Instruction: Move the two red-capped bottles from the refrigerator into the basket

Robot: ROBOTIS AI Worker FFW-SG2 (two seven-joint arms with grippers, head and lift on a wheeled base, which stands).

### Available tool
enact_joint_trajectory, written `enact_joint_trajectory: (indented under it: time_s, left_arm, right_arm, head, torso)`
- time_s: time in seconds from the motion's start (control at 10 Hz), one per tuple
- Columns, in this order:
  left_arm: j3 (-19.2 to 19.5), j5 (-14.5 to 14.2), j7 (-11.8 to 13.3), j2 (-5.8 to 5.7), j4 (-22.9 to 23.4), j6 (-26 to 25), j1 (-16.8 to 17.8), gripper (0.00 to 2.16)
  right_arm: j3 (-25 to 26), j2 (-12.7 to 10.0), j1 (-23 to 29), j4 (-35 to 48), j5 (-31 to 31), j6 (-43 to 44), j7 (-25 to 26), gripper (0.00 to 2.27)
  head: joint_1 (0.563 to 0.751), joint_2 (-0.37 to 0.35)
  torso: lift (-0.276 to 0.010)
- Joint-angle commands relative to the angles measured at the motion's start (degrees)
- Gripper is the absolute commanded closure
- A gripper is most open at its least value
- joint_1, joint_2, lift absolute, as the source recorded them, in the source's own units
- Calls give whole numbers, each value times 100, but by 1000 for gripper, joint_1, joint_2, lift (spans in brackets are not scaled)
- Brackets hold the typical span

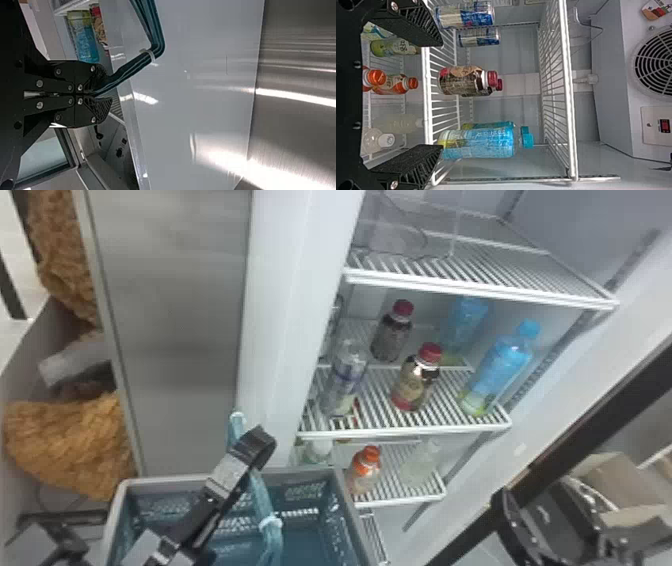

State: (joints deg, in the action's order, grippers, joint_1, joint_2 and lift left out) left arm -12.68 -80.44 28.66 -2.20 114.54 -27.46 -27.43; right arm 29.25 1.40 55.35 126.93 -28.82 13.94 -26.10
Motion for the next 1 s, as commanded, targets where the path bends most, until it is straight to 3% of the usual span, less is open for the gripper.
enact_joint_trajectory:
  time_s: [0.0,0.9]
  left_arm:
    - [11,-11,0,0,0,18,1,1204]
    - [56,-46,8,9,0,4,1,1204]
  right_arm:
    - [0,0,5,-30,-20,-16,0,94]
    - [-11,0,-347,-58,26,-213,9,93]
  head:
    - [695,-350]
    - [695,-350]
  torso:
    - [0]
    - [0]
